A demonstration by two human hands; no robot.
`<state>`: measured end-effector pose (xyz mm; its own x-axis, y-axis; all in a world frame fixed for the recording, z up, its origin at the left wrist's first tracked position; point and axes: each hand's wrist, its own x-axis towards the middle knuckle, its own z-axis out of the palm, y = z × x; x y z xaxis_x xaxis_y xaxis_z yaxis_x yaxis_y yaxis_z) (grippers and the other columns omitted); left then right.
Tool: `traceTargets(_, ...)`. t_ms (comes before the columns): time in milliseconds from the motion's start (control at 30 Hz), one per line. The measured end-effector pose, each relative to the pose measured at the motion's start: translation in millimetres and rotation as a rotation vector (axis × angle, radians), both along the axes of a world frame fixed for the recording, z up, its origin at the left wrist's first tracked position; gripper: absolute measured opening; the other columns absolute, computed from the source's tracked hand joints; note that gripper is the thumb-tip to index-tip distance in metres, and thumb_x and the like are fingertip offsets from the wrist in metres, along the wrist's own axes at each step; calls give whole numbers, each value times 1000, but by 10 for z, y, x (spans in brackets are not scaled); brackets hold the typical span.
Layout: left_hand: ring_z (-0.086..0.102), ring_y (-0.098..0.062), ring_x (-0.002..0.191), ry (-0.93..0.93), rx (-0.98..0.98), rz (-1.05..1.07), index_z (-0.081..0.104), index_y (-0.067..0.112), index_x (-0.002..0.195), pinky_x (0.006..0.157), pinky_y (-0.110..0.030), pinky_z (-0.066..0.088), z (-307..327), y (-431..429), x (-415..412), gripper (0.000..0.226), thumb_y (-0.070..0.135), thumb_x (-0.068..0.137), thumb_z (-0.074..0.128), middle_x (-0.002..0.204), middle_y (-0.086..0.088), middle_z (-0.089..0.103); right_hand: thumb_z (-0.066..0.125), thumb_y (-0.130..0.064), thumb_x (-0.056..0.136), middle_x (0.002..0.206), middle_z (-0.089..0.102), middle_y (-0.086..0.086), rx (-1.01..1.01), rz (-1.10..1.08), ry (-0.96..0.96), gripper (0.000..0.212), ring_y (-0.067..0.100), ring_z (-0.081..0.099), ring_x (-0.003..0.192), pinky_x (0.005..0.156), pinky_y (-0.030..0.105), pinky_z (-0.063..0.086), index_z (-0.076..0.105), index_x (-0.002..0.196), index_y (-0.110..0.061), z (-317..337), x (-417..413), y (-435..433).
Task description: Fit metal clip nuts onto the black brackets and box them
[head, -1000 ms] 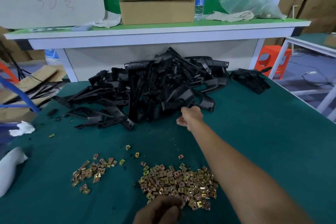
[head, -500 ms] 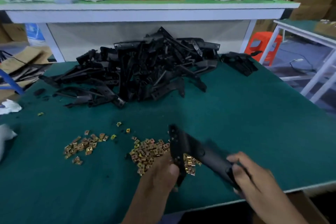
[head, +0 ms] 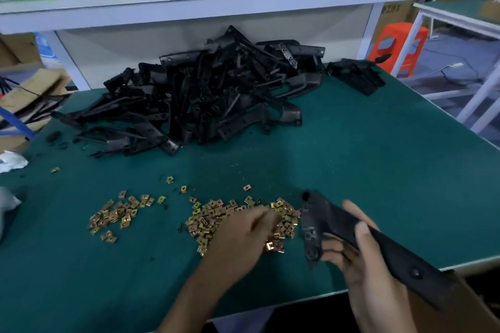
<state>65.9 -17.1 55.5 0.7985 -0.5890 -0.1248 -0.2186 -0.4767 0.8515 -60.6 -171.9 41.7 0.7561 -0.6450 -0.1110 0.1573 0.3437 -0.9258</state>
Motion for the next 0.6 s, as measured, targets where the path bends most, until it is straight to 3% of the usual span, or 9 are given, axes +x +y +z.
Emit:
traceTargets(67,59,6,73,-345,162,147,71,24,113,66,-10,42,-53,-52,355,30,42,103,48,93,9,71,57,-40,85,87,77,12,95,9,-10,44,19,72,68,57,25,58,66,124,-24,-22,73,17)
traceTargets(167,62,-19,107,-487,324,199,67,19,128,93,-29,48,-234,-147,741,30,30,104,54,120,-3,66,55,-37,86,84,75,16,176,36,-4,46,20,70,65,54,26,57,65,126,-17,-58,147,72)
traceTargets(300,61,-17,100,-524,339,137,73,19,110,83,-21,41,-335,-169,911,16,23,100,61,110,0,66,56,-37,86,89,74,24,206,58,0,47,25,70,66,54,29,59,65,127,-15,-124,153,56)
traceTargets(433,60,-5,92,-406,265,113,64,24,106,69,-10,37,-232,-190,816,8,22,101,57,99,14,64,56,-35,87,90,75,22,259,47,-25,45,22,71,69,58,28,60,66,126,-15,-144,163,73)
traceTargets(533,59,9,77,-191,39,95,62,41,113,66,-2,43,-49,-122,479,19,28,104,52,89,31,63,59,-28,88,92,76,19,286,44,-48,42,19,71,69,58,27,59,66,127,-15,-156,190,111)
traceTargets(600,63,13,83,-83,-128,112,70,43,107,70,-1,42,30,-70,210,24,25,103,55,91,32,69,62,-19,85,97,77,17,280,53,-54,42,19,73,72,60,26,59,64,127,-13,-166,210,156)
